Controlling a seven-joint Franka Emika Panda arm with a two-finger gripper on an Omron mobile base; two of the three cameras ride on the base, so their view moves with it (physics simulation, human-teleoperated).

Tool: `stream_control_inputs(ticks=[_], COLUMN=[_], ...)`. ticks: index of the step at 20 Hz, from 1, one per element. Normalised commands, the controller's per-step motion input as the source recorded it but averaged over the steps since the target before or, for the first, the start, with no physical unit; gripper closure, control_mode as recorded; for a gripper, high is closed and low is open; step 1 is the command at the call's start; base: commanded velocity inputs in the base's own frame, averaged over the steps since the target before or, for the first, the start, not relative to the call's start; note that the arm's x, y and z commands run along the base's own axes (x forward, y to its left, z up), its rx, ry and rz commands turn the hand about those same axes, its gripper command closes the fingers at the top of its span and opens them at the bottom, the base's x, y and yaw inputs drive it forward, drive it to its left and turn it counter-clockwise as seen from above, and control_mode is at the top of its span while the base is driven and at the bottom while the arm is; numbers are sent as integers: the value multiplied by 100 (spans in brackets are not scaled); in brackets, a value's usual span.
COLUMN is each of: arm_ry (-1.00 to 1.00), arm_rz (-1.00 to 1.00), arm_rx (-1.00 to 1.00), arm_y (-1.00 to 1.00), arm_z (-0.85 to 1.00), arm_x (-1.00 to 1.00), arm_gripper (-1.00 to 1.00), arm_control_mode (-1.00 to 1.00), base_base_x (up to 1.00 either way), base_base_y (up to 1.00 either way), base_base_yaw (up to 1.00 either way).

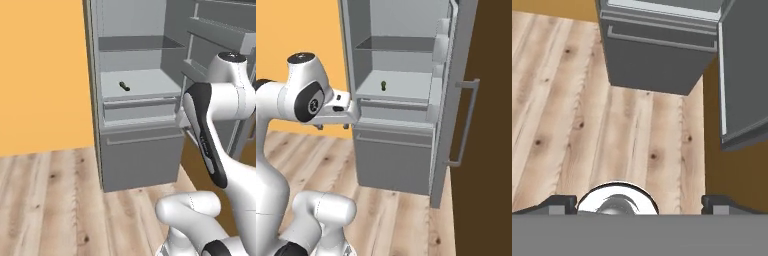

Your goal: Place one squash and one fish in each tupperware on the nearby counter, to pack two identical lunches.

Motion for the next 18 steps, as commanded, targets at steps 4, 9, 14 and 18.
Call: stream_control_inputs(ticks=[4, 9, 14, 18], arm_ry=[0, 0, 0, 0], arm_rz=[0, 0, 0, 0], arm_rx=[0, 0, 0, 0], arm_y=[0, 0, 0, 0], arm_z=[0, 0, 0, 0], arm_x=[0, 0, 0, 0], arm_gripper=[-100, -100, -100, -100], arm_control_mode=[100, 100, 100, 100], base_base_x=[100, 94, 58, 16], base_base_y=[-6, -23, -24, -25], base_base_yaw=[4, 3, 1, 0])
